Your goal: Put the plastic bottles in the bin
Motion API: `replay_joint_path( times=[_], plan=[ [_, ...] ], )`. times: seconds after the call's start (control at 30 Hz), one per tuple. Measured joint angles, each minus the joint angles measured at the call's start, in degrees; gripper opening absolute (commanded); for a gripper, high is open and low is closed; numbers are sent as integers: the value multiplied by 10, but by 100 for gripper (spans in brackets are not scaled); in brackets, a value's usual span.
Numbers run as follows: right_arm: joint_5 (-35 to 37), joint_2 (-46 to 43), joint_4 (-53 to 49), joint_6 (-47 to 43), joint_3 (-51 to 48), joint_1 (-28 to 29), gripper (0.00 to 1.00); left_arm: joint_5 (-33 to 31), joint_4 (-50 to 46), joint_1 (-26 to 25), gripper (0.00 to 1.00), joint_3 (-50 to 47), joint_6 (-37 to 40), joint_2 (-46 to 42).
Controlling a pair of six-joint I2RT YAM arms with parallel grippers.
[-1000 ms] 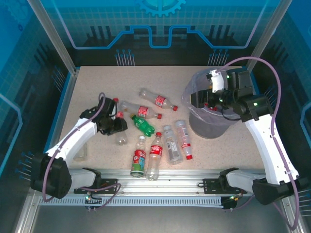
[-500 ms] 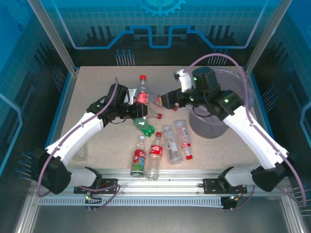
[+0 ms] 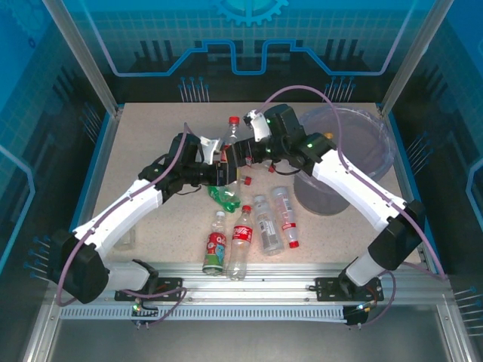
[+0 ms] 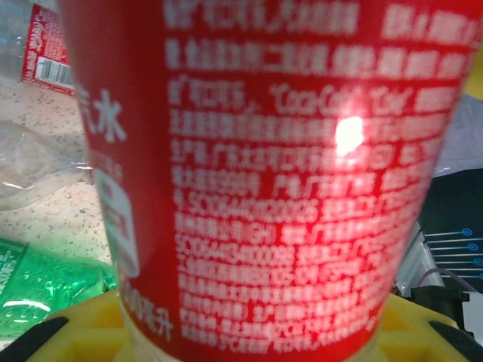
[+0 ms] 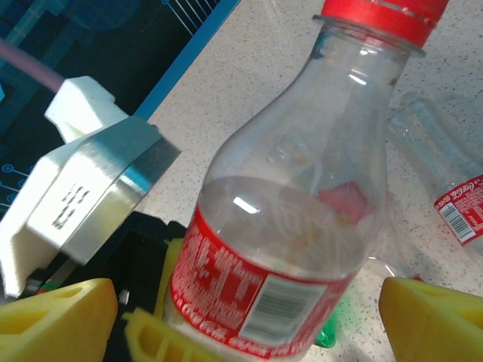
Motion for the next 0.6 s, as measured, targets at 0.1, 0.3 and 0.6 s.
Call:
replay_joint_path(
  times=[0.1, 0.3, 0.6],
  plan=[
    [-14, 12, 17, 12, 0, -7, 89, 17, 19, 0, 0, -9, -1, -2],
    [-37, 21, 34, 35, 0, -22, 78, 32, 42, 1, 0, -16, -6, -3],
    [-73, 22, 66, 53, -11, -42, 80, 47, 67, 1, 0, -19, -7, -9]
  ],
)
